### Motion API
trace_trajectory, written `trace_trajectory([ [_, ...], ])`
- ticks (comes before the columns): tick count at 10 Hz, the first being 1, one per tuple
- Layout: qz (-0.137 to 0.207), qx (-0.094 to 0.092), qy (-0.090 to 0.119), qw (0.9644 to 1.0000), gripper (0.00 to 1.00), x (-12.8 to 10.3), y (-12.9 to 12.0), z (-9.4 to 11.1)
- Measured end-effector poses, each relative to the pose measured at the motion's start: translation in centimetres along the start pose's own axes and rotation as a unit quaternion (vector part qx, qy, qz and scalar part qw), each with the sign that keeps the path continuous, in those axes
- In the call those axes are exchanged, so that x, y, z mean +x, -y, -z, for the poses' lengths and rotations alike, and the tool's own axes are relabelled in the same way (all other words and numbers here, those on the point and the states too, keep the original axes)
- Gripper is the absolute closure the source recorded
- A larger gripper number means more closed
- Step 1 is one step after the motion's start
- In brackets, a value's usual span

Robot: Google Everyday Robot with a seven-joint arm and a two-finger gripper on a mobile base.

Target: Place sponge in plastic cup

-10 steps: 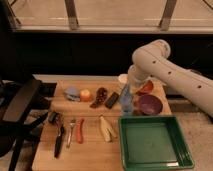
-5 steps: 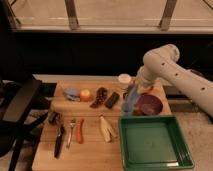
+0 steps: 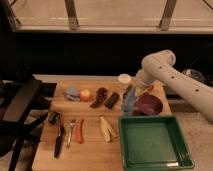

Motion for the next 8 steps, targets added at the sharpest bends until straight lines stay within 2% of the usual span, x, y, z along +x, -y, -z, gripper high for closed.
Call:
trace_trajectory([
  [2,-0.008,-0.007,0.012,0.9999,0.98,0.3,-0.6,-1.4],
  [3,-0.01,-0.009,0.015,0.9998,0.93,0.3,-0.8,-1.9],
  [5,-0.015,-0.011,0.022,0.9996,0.76,0.3,-1.1,-2.2],
  [6,-0.018,-0.011,0.025,0.9995,0.63,0.5,-1.4,-2.4],
  [7,-0.02,-0.01,0.028,0.9994,0.56,0.5,-1.5,-2.5],
  [8,-0.021,-0.009,0.031,0.9992,0.43,0.5,-1.5,-2.6],
])
